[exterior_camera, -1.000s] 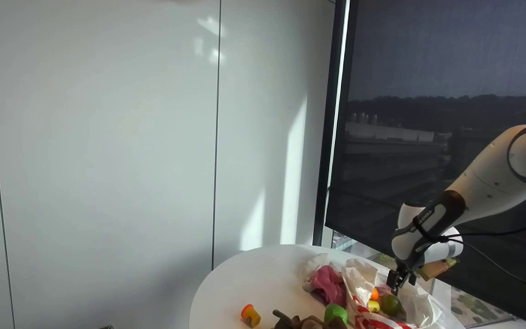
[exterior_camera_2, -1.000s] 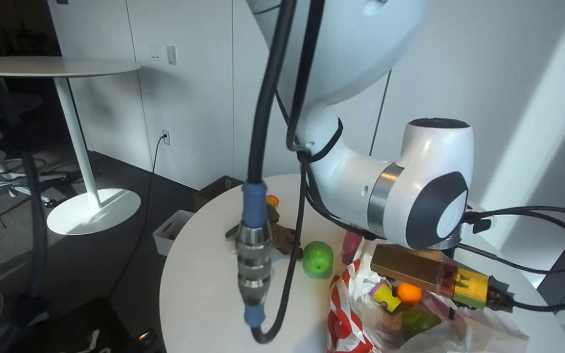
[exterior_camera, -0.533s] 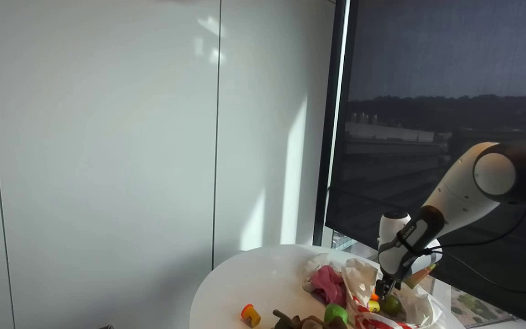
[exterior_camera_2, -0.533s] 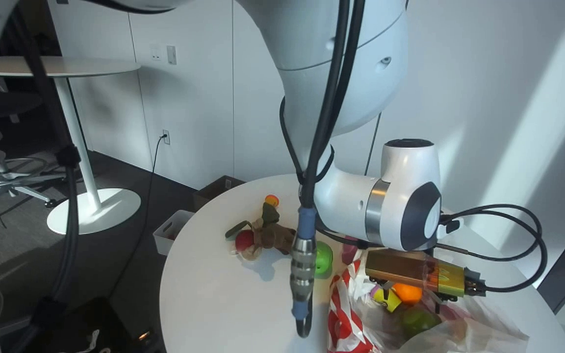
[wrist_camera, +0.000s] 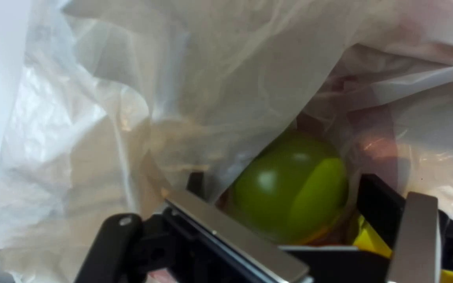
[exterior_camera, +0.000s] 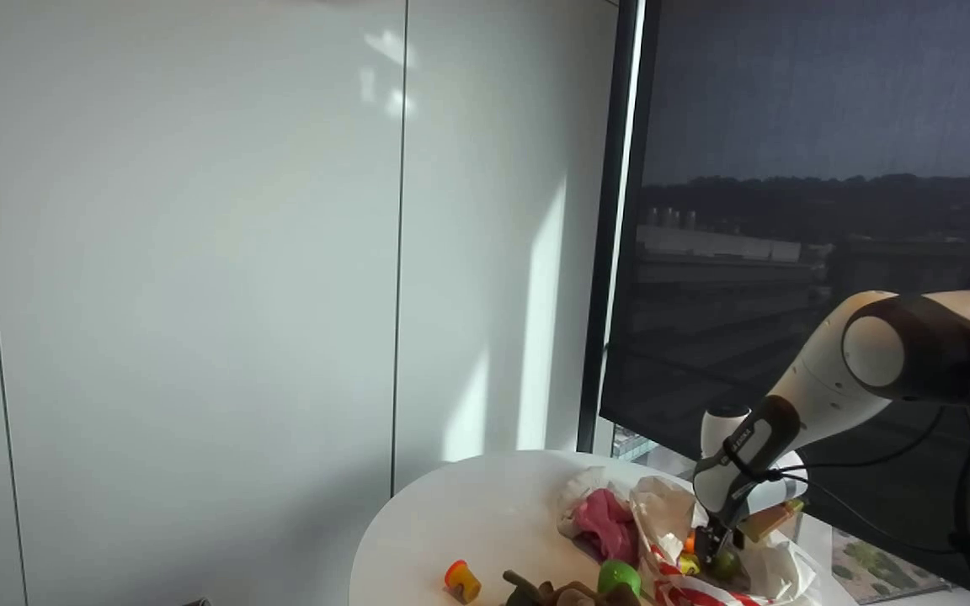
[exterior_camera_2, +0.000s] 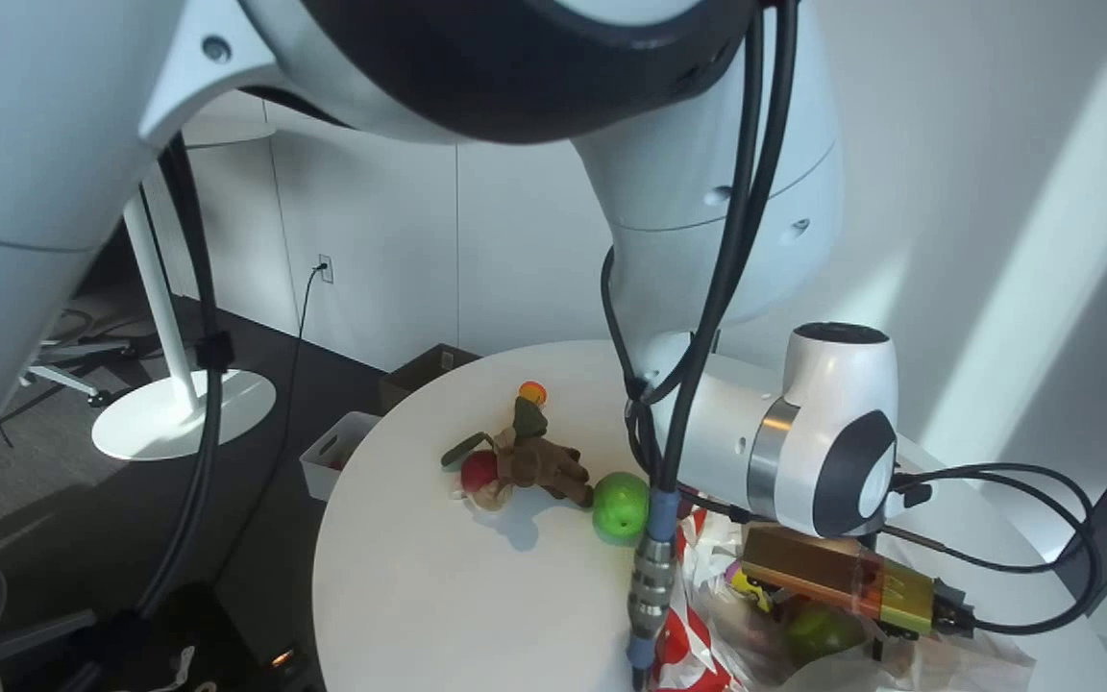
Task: Remove all the objects in the plastic bag and place them on the table
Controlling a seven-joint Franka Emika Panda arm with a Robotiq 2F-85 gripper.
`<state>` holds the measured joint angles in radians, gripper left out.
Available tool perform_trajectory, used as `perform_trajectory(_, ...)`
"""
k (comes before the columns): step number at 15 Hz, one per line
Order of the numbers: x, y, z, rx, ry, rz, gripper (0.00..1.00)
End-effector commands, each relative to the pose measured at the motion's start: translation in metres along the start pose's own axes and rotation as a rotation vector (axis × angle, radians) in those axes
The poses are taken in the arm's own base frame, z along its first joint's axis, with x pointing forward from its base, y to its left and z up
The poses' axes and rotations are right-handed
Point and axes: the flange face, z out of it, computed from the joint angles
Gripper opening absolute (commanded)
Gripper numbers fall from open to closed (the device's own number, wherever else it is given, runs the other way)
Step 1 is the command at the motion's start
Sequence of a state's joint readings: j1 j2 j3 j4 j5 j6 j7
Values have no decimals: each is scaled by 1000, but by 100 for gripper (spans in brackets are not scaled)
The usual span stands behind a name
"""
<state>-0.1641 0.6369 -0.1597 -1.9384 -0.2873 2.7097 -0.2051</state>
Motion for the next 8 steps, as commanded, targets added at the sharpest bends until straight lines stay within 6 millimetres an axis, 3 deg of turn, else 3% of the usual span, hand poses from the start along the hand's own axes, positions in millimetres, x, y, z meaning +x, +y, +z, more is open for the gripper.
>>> perform_trajectory(1,10,2,5,28,6,12,100)
perform_trajectory(6,15,-17,-15,12,59,-56,100)
perform_trajectory(7,16,-18,-14,20,52,-57,75)
perform_trajectory(8,17,-18,-12,22,49,-55,73)
